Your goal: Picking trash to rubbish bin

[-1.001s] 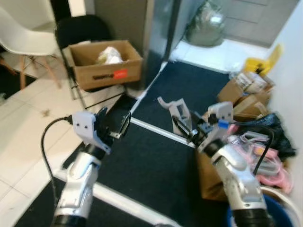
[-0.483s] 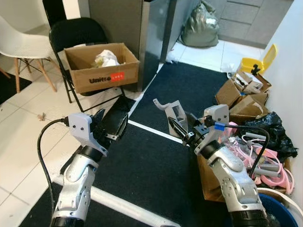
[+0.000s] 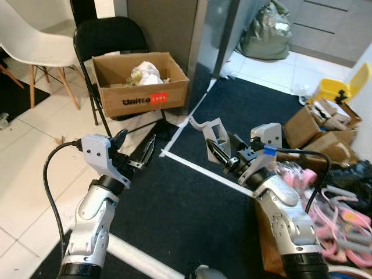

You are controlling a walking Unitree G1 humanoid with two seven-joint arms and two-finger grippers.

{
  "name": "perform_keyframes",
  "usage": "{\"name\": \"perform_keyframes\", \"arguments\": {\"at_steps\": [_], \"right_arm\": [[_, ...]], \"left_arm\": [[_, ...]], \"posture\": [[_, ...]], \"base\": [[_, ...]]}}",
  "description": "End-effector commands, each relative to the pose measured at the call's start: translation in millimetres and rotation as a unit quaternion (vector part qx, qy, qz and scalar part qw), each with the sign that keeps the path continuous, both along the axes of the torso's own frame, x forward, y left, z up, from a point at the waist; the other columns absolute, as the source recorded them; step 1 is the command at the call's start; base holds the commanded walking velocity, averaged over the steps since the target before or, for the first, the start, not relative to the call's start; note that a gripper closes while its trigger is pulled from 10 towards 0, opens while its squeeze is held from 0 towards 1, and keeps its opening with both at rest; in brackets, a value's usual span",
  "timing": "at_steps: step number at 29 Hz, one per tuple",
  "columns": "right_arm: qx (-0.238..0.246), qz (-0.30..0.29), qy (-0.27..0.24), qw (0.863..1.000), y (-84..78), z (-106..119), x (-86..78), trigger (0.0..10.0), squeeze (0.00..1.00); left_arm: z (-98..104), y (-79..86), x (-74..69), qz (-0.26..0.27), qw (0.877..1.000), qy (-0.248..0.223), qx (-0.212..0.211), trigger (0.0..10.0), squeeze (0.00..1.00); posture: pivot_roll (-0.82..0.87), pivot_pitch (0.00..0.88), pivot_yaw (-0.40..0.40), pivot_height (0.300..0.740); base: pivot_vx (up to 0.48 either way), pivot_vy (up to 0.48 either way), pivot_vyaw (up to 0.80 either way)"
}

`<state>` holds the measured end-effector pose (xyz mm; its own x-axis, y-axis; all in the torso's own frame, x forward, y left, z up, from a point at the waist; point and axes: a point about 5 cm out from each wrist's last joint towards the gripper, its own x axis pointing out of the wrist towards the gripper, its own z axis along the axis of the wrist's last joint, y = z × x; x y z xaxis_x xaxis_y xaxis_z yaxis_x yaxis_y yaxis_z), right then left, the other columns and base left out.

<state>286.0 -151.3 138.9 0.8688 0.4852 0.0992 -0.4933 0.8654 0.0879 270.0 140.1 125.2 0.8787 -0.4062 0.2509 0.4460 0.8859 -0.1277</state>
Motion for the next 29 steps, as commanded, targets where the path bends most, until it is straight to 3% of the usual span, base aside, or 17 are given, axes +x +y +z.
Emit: {"name": "perform_keyframes", "arguments": {"at_steps": [1,29], "right_arm": [[-0.003,-0.007,-0.006,1.000,-4.2,1.6,0.7,10.0,0.00],[-0.007,-0.007,-0.001,1.000,-4.4,-2.6,2.8,10.0,0.00]], "left_arm": [[-3.6,-1.3,-1.7,-0.005,1.000,0.008,0.000,10.0,0.00],[-4.2,-0.9,-1.5,-0.008,1.000,0.008,0.000,10.0,0.00]], "posture": [[0.00,0.000,-0.038,0.740],[0.00,0.000,-0.038,0.740]], "base": [[0.394,0.000,0.00],[0.396,0.000,0.00]]}}
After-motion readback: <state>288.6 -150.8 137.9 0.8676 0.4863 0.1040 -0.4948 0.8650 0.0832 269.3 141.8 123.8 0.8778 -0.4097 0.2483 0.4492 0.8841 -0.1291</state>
